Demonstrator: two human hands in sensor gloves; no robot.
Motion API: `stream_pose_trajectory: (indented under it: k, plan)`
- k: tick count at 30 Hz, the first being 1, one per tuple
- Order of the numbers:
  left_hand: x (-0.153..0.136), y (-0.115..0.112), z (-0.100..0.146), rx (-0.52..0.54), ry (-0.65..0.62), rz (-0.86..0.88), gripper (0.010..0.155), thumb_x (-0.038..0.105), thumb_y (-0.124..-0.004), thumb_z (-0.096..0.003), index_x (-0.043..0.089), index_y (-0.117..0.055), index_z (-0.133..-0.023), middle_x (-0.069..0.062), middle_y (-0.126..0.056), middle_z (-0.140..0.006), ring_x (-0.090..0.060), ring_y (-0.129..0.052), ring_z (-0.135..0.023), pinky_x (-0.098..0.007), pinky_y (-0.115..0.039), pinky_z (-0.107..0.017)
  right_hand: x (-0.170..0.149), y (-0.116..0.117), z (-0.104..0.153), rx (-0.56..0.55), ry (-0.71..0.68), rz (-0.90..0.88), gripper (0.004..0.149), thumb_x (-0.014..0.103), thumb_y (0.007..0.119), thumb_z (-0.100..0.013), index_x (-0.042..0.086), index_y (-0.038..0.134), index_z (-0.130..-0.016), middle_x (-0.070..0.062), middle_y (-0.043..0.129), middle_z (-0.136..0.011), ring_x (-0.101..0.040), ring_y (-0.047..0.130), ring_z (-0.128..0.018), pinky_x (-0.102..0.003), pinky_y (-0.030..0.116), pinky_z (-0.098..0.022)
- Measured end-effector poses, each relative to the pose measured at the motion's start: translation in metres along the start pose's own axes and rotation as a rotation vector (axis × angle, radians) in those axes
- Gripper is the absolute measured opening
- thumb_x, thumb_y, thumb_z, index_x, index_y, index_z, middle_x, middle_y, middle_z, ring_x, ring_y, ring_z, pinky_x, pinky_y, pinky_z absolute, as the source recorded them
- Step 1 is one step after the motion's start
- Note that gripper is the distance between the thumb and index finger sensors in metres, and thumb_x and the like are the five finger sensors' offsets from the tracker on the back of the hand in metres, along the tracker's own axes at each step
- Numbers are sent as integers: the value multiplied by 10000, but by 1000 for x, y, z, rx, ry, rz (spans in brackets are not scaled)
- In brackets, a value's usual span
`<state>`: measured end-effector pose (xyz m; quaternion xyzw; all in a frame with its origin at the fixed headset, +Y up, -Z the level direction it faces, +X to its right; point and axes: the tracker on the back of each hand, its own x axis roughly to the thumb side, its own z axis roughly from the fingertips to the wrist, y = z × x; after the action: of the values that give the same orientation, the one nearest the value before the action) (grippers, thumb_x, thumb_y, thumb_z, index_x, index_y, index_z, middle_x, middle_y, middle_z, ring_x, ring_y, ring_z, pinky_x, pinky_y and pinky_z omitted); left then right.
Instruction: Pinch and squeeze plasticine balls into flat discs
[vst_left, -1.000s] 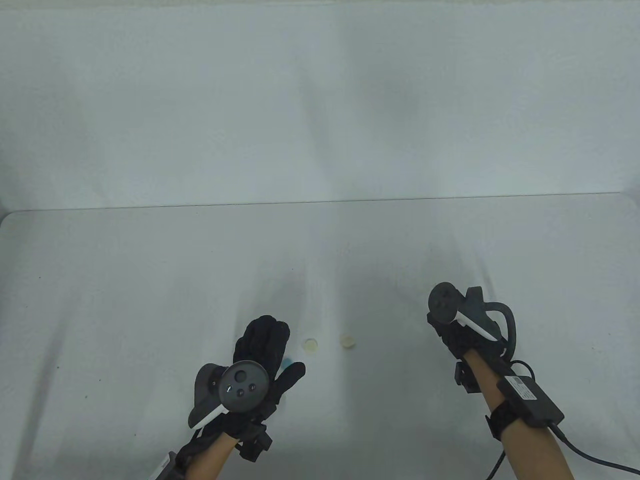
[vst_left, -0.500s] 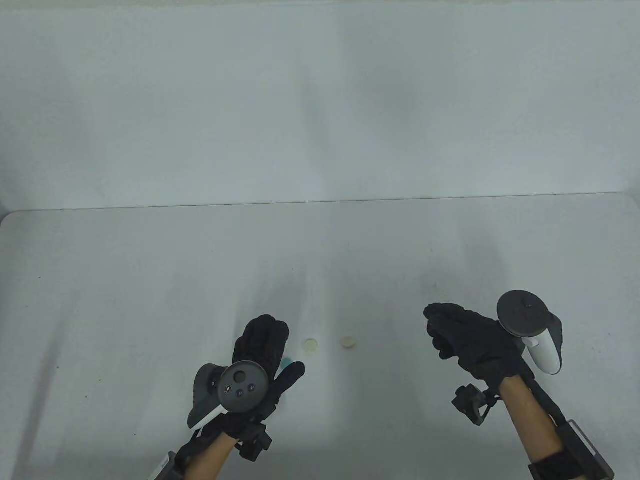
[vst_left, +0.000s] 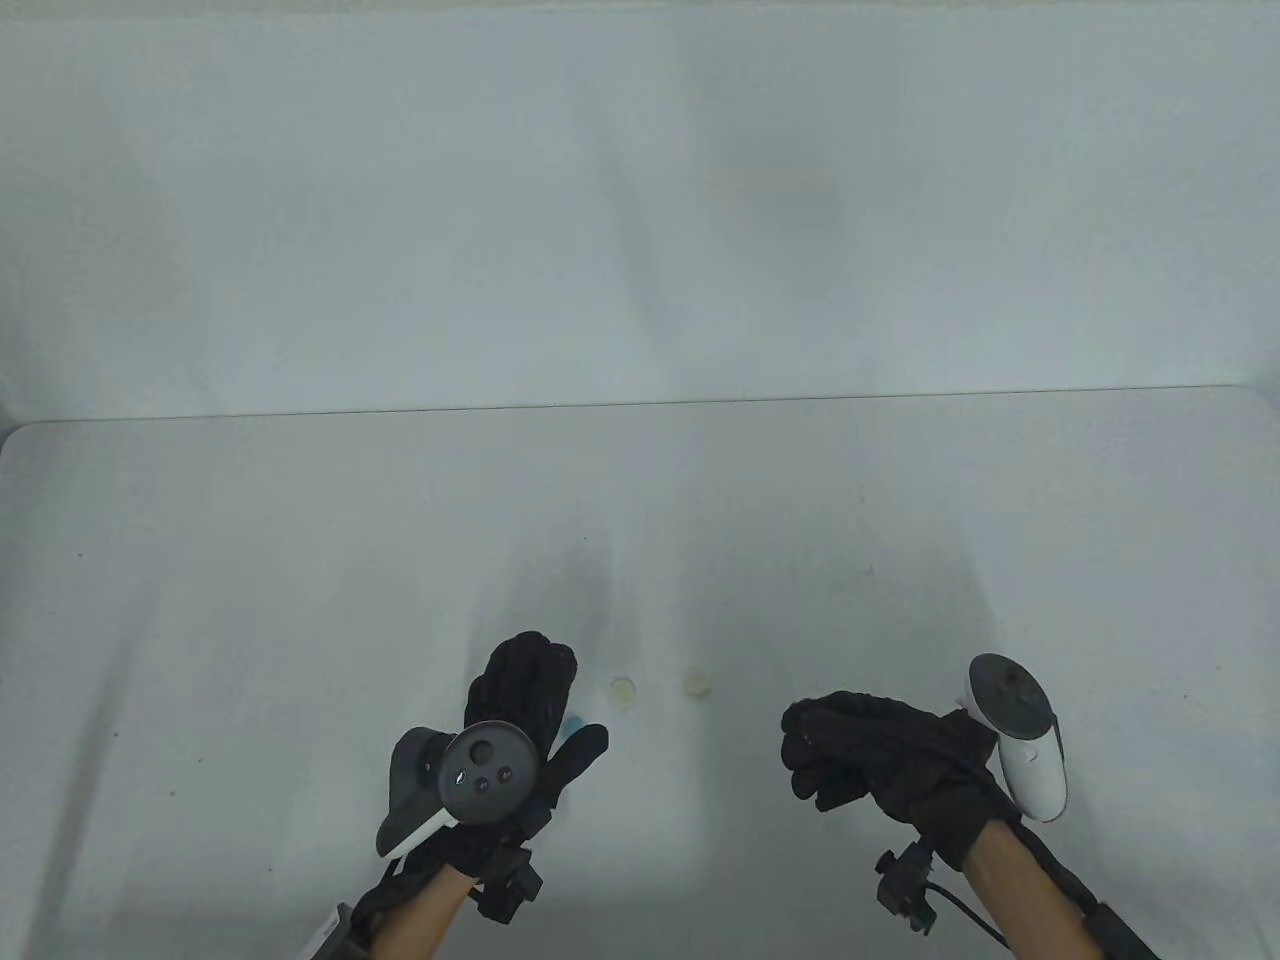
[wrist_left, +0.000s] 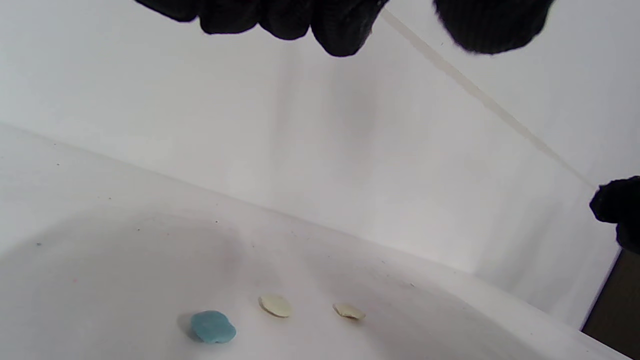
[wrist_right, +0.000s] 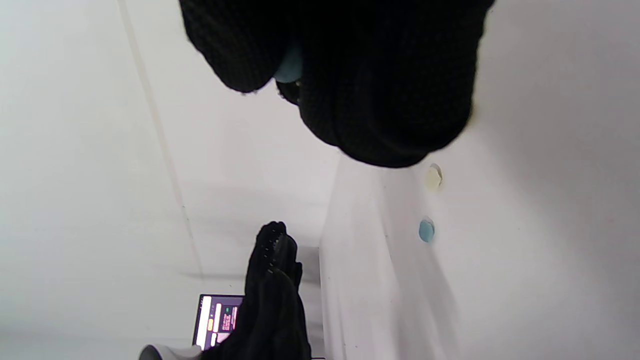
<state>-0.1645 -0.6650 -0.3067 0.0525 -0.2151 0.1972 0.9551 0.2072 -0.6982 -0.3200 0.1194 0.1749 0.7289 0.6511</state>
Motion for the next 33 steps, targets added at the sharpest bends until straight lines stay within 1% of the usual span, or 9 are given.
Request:
stream_pose_trajectory:
  k: [4, 9, 12, 15, 17, 20, 22, 25, 33]
  plan:
    - [0, -1, 0, -5, 3, -3, 795, 507, -632, -538, 30, -434, -1143, -299, -341, -1157, -563, -393, -1062, -642, -424, -732, -3, 2, 1, -20, -2, -16, 412, 312, 793, -542, 54, 830, -860, -137, 995, -670, -215, 1081, -484, -228, 989, -320]
    - [0, -1, -1, -14, 7, -6, 796, 506, -632, -539, 28, -432, -1144, -299, -338, -1157, -563, -389, -1062, -640, -423, -732, -3, 2, 2, -105, 2, 26, 403, 301, 779, -545, 55, 819, -862, -111, 998, -661, -198, 1082, -480, -224, 992, -323]
    - [-1, -1, -1, -11, 10, -7, 797, 506, -631, -539, 27, -434, -1144, -297, -338, -1158, -561, -387, -1063, -641, -421, -733, -8, 1, 1, -120, 30, 29, 403, 286, 747, -564, 77, 782, -907, -119, 958, -733, -228, 1048, -553, -251, 973, -387]
    - [-1, -1, -1, -14, 15, -10, 796, 505, -632, -539, 28, -432, -1143, -296, -334, -1158, -562, -382, -1063, -640, -418, -733, -12, 1, 0, -94, 49, -41, 447, 263, 693, -595, 28, 704, -975, -180, 881, -820, -309, 979, -634, -319, 933, -457]
    - [-1, -1, -1, -10, 15, -11, 795, 505, -632, -539, 29, -431, -1144, -296, -333, -1158, -562, -380, -1064, -641, -419, -732, -12, 2, 0, -63, 37, -69, 495, 298, 653, -618, -3, 660, -1011, -227, 834, -868, -359, 935, -680, -360, 906, -497]
    - [-1, 0, -1, -9, 16, -10, 794, 505, -632, -539, 31, -429, -1144, -295, -331, -1159, -562, -379, -1064, -640, -417, -732, -12, 4, 0, -29, 22, -123, 597, 422, 636, -628, -25, 643, -1024, -258, 808, -891, -389, 910, -702, -383, 889, -518]
    - [-1, 0, -1, -9, 16, -13, 795, 505, -632, -539, 29, -431, -1144, -296, -331, -1159, -562, -379, -1063, -640, -417, -732, -12, 4, 0, -36, 22, -123, 575, 412, 713, -595, 2, 674, -997, -231, 830, -874, -368, 930, -688, -365, 903, -507]
    - [-1, 0, -1, -6, 15, -9, 795, 504, -633, -539, 28, -431, -1143, -296, -332, -1158, -561, -379, -1063, -639, -418, -732, -9, 3, 1, -55, 16, -62, 470, 322, 785, -559, 50, 732, -939, -171, 888, -818, -312, 984, -634, -312, 943, -460]
    - [-1, 1, -1, 1, 11, -12, 795, 506, -631, -539, 30, -430, -1143, -297, -331, -1158, -561, -379, -1063, -638, -418, -733, -4, 5, 0, -73, 7, 16, 394, 351, 830, -517, 83, 827, -807, -91, 988, -636, -202, 1070, -449, -226, 992, -292]
